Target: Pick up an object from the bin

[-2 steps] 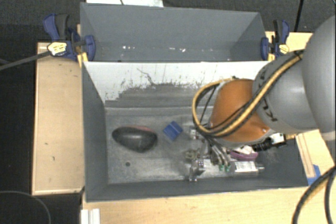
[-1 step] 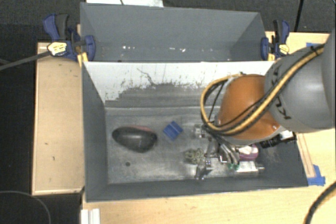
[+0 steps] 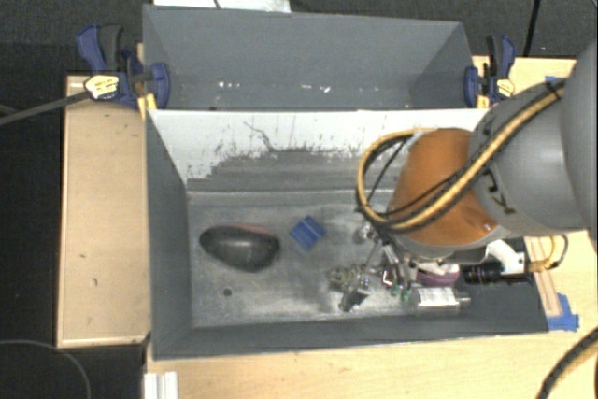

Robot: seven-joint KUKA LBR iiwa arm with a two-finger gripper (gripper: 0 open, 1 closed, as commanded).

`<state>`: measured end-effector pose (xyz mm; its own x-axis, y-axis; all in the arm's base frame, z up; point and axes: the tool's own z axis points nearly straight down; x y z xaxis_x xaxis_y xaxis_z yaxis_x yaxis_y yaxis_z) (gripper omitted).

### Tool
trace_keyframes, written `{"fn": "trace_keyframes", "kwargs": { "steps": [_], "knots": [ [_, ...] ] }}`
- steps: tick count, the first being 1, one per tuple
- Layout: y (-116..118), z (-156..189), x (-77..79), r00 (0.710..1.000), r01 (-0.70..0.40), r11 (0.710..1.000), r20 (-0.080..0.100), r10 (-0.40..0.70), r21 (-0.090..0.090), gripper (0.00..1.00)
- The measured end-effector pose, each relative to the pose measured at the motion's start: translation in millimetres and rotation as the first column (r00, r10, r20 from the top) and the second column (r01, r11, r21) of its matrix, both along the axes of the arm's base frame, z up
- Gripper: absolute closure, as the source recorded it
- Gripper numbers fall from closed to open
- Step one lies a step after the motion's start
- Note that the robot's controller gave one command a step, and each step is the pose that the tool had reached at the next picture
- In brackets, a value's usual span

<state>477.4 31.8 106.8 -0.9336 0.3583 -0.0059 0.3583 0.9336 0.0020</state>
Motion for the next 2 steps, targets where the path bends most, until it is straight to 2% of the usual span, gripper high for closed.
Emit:
{"fn": "trace_keyframes", "kwargs": {
  "steps": [1, 2],
  "knots": [
    [8.9, -37.5, -1.0, 0.999, 0.044, 0.999, -0.006, -0.044, 0.000, 0.00],
    [8.6, -36.3, -0.1, 0.999, 0.046, 0.999, -0.003, -0.046, 0.001, 0.00]
  ]
}}
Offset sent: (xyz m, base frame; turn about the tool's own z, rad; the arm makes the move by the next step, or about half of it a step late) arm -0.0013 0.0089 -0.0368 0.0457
